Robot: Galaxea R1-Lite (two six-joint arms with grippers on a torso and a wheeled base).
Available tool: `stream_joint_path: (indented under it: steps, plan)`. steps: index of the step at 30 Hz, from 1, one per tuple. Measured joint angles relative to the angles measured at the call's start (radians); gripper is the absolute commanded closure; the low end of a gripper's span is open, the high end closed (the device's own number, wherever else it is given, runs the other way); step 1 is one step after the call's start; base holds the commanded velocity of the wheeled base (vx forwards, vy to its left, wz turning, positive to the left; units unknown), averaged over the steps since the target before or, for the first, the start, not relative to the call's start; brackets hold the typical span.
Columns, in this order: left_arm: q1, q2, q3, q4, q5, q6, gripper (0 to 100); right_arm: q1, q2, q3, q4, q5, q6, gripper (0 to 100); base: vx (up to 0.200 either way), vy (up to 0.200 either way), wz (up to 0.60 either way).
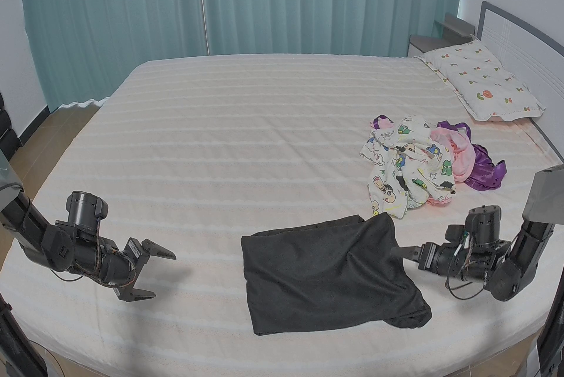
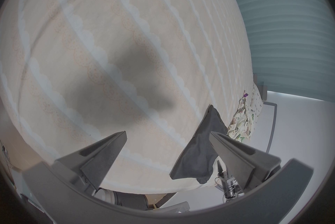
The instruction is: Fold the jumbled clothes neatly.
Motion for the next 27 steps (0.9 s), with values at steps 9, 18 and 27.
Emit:
stream_joint_path:
  steps: [9,18,27]
  plan:
    - [-0.003,0.0,0.002,0.0,0.002,0.0,0,0.013,0.082,-0.329,0.147,-0.066,0.002,0,0.0,0.0,0.0]
    - [-0.007,0.0,0.004,0.0,0.004,0.0,0,0.045,0.221,-0.575,0.26,-0.101,0.002,100,0.0,0.0,0.0]
    - [-0.008,0.0,0.005,0.0,0.004,0.0,0,0.052,0.285,-0.649,0.27,-0.151,0.023,100,0.0,0.0,0.0]
